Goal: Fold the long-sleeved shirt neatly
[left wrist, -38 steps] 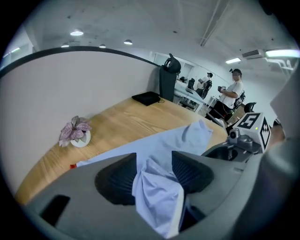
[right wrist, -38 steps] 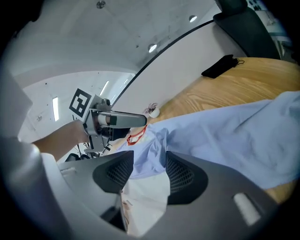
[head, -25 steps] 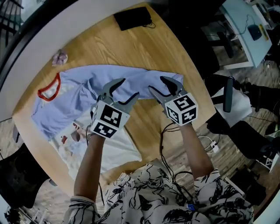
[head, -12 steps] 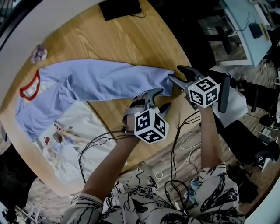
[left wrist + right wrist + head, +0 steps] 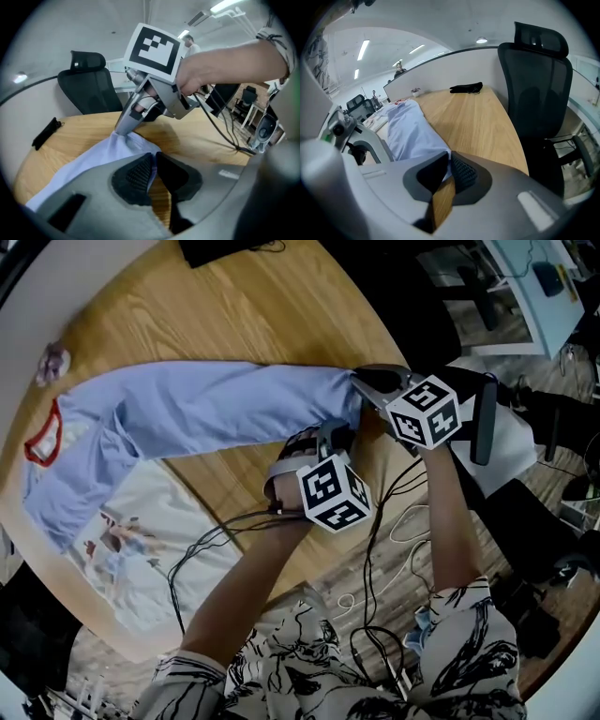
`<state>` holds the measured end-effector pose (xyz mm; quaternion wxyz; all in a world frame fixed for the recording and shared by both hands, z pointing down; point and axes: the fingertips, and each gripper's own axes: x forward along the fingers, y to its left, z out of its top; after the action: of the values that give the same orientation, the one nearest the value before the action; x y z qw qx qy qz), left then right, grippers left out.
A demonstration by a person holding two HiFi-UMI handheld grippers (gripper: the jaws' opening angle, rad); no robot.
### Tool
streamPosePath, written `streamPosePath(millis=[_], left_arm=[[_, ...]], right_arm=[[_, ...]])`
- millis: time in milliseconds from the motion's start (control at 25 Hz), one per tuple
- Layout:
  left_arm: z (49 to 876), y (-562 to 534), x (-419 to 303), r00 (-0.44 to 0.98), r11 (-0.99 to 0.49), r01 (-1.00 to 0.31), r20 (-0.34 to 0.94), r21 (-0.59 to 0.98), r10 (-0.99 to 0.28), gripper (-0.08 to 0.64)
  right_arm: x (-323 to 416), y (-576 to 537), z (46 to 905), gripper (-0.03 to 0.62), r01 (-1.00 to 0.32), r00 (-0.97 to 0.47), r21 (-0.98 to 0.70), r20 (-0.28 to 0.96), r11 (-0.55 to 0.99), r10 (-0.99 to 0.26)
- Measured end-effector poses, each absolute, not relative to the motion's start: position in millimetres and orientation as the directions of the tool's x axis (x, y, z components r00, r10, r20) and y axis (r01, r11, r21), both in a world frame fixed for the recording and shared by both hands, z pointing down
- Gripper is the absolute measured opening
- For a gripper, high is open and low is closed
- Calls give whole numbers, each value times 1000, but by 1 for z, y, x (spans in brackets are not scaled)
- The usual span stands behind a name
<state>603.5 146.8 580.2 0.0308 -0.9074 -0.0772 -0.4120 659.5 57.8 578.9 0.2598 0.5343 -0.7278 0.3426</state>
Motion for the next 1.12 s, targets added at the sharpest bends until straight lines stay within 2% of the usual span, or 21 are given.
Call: streamPosePath(millis=[80,400,920,1120], left_arm=[[580,142,605,649,-990,144,755,-4,92,34],[550,136,613,726,-996,78,683,31,78,29],[394,80,652,883,-996,-66,469,65,-28,31],[357,56,653,913,-989,-109,405,98,-60,29]], right_arm=[[659,56,581,23,-955,-296,-224,747,194,-596],[665,43,563,20,-967,-254,-176,739,185,-624],[695,-19,396,20,-976,-156,10,664,218,-731],[690,-47,357,20,-966,-155,53,659,251,-736]])
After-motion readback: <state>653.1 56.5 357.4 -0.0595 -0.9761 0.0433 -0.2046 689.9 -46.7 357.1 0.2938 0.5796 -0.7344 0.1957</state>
